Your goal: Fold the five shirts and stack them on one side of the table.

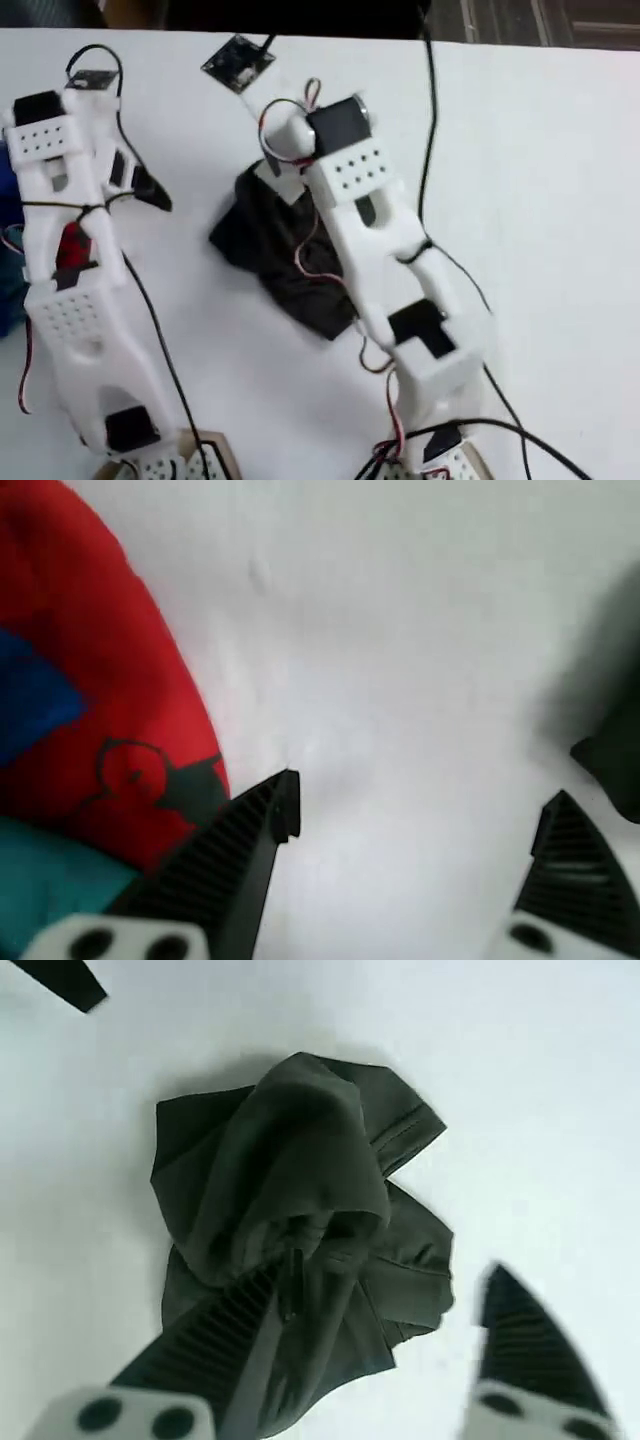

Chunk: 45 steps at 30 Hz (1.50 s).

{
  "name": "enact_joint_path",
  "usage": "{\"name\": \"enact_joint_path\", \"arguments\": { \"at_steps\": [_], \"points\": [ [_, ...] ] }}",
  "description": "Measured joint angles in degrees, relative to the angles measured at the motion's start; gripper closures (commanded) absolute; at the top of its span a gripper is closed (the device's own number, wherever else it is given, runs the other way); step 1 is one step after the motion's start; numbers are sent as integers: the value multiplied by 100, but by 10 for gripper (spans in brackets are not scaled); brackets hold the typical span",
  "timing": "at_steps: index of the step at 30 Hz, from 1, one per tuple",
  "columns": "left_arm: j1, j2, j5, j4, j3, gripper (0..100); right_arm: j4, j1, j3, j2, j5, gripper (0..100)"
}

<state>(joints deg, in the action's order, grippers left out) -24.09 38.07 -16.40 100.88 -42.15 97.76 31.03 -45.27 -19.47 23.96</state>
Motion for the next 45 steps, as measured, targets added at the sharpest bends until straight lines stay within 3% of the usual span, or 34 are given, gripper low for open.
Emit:
{"name": "enact_joint_path", "arguments": {
  "at_steps": [4, 13, 21, 28, 30, 34, 36, 38, 45],
  "points": [
    [668, 0, -176, 0, -18, 619, 0, -686, 202, 659, 0, 495],
    [2901, 0, -782, 18, -1125, 619, -132, -3288, 1618, 809, -9, 495],
    [3895, 0, -826, 18, -1363, 619, -563, -4642, 2497, 809, 167, 495],
    [3684, 835, -862, -246, -1354, 644, -580, -4818, 2602, 809, 510, 495],
    [3367, 1125, -862, -281, -1468, 721, -580, -4818, 2602, 809, 510, 495],
    [2497, 1442, -862, -273, -2013, 995, -580, -4782, 2769, 809, 510, 524],
    [2084, 1530, -862, -185, -2251, 945, -580, -4668, 2945, 809, 510, 571],
    [1732, 1582, -862, -79, -2374, 981, -580, -4475, 3156, 809, 510, 604],
    [800, 1582, -862, 26, -2409, 976, -905, -3279, 3947, 809, 510, 587]
  ]
}}
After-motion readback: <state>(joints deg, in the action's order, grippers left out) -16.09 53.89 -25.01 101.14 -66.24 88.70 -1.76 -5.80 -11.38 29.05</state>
